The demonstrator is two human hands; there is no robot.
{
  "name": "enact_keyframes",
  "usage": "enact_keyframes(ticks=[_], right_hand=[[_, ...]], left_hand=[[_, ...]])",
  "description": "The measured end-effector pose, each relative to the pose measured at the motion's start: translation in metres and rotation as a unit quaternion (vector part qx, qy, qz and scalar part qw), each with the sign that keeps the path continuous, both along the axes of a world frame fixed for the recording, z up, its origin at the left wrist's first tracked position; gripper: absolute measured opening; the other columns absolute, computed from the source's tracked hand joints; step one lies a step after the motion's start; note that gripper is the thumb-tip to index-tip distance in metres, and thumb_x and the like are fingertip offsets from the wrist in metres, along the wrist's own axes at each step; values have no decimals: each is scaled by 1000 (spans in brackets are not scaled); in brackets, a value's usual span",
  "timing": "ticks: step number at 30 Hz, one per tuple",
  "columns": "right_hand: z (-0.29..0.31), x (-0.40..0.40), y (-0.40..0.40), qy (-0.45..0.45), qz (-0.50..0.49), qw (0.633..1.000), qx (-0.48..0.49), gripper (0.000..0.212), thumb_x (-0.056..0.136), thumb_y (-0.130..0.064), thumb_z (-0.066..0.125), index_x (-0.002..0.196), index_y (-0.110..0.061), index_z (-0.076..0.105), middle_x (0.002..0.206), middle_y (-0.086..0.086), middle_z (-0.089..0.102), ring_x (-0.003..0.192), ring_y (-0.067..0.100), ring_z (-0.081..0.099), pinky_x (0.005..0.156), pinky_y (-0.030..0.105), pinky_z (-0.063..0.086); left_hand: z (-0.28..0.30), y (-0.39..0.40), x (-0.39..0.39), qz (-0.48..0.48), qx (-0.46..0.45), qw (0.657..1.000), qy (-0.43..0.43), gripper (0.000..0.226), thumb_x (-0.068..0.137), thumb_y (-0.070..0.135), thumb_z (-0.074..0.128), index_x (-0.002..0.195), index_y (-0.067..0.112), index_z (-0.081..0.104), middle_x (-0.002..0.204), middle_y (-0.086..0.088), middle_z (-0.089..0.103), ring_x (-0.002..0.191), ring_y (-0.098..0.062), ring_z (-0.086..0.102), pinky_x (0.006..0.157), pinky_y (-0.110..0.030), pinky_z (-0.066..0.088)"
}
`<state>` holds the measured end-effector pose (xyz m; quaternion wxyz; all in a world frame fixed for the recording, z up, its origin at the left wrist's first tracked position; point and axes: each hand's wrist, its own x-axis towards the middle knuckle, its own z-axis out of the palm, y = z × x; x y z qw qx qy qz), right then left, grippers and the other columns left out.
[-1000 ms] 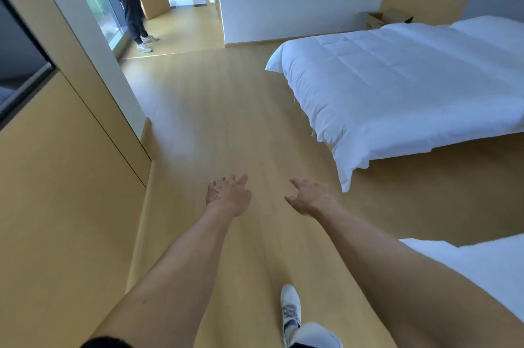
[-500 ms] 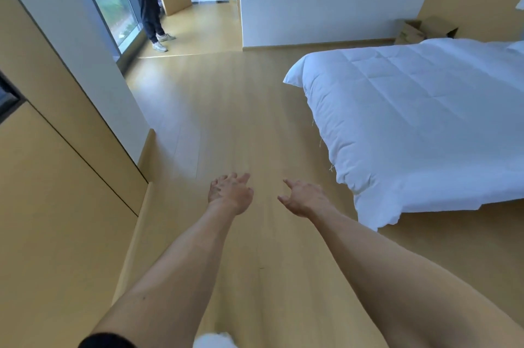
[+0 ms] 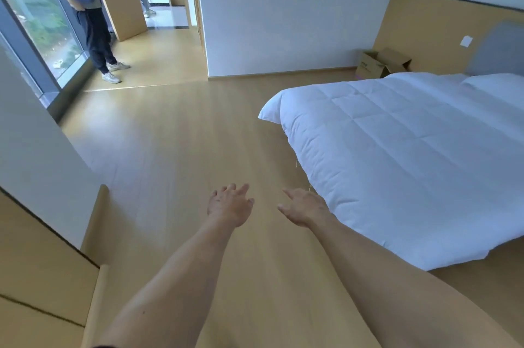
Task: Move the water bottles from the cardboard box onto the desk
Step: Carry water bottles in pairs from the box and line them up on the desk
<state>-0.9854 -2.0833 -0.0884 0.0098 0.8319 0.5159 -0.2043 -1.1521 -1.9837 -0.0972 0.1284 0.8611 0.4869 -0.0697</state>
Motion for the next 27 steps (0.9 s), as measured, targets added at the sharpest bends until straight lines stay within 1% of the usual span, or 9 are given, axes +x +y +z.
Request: enact_keyframes(ticks=[2,5,10,14,20,24,27], right_hand=[[4,6,38,-5,-8,1000,8,61,98,-54,41,154,-31,31,155,1,42,141,25,39,113,41,32],[4,14,94,-10,-6,1000,2,61,99,-54,40,155,-30,29,156,0,41,142,25,39,114,41,32],[-3,33,179,-8,2,1000,-14,62,100,-54,39,156,-29,27,156,3,40,142,26,38,116,44,31],[-13,54,250,-9,23,1000,-11,61,100,-53,39,155,-28,29,153,5,43,140,25,41,113,42,34],[-31,101,392,17,58,998,-12,63,99,-56,39,156,-31,29,157,4,40,143,24,38,116,44,30],[-21,139,487,23,86,996,-19,62,100,-56,38,156,-31,28,156,4,41,142,25,40,113,42,31],[-14,166,545,19,98,995,-14,62,100,-56,36,157,-33,25,158,3,38,143,26,38,112,42,30]], left_hand=[[3,44,6,-1,-3,1000,-5,52,103,48,35,153,32,33,150,-5,45,139,-29,41,115,-42,30],[1,106,16,3,-20,1000,-14,52,103,48,35,152,31,35,150,-7,46,138,-30,42,114,-41,31],[-7,192,37,9,-28,999,-14,52,103,48,36,151,31,35,149,-7,46,137,-31,42,112,-42,31],[-12,253,56,23,-25,999,-10,53,102,49,36,152,33,34,150,-7,46,138,-30,41,113,-42,30],[-11,376,94,70,-12,997,9,53,103,50,37,153,33,34,151,-6,46,139,-30,41,114,-42,29],[3,460,128,110,-5,994,13,52,103,50,37,151,32,37,149,-7,48,138,-30,42,113,-42,31],[8,512,155,131,-5,991,6,52,102,49,37,151,33,36,149,-6,48,138,-30,42,113,-42,31]])
